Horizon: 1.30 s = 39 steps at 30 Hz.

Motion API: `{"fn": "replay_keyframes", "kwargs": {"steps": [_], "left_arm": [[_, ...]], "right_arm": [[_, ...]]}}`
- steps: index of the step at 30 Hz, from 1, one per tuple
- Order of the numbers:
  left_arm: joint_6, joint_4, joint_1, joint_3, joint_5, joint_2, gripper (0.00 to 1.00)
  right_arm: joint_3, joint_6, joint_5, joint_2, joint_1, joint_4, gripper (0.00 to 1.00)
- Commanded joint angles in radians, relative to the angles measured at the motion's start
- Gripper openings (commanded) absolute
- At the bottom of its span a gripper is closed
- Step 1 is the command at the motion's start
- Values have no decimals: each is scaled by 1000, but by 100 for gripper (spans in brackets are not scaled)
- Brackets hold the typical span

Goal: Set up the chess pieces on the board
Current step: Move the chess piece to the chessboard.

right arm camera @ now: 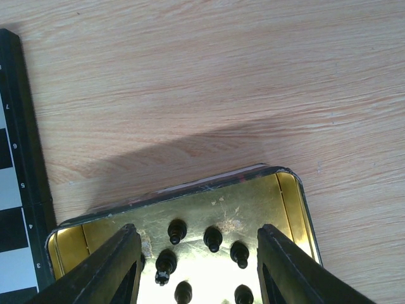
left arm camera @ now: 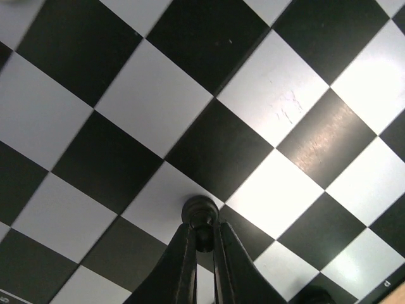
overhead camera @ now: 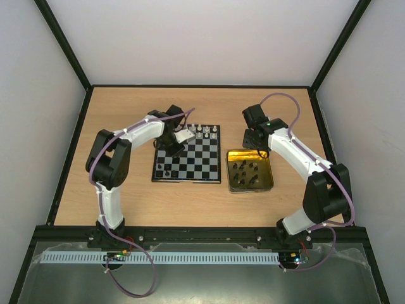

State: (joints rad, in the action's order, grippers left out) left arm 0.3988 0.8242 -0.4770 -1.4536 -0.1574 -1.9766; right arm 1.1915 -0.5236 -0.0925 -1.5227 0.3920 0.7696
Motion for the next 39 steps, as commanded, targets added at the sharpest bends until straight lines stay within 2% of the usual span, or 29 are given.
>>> {"fn": "replay_keyframes", "kwargs": {"steps": [1, 15, 39], "left_arm": [[-13, 11, -8, 43, -7, 57, 6], [-37, -6, -18, 127, -10, 123, 6], [-51, -5, -40, 169, -27, 160, 6]], "right_arm": [[-21, -3, -5, 16, -5, -7, 49], [-37, -2, 1, 36, -5, -1, 49], [-32, 1, 4, 29, -5, -4, 49]]}}
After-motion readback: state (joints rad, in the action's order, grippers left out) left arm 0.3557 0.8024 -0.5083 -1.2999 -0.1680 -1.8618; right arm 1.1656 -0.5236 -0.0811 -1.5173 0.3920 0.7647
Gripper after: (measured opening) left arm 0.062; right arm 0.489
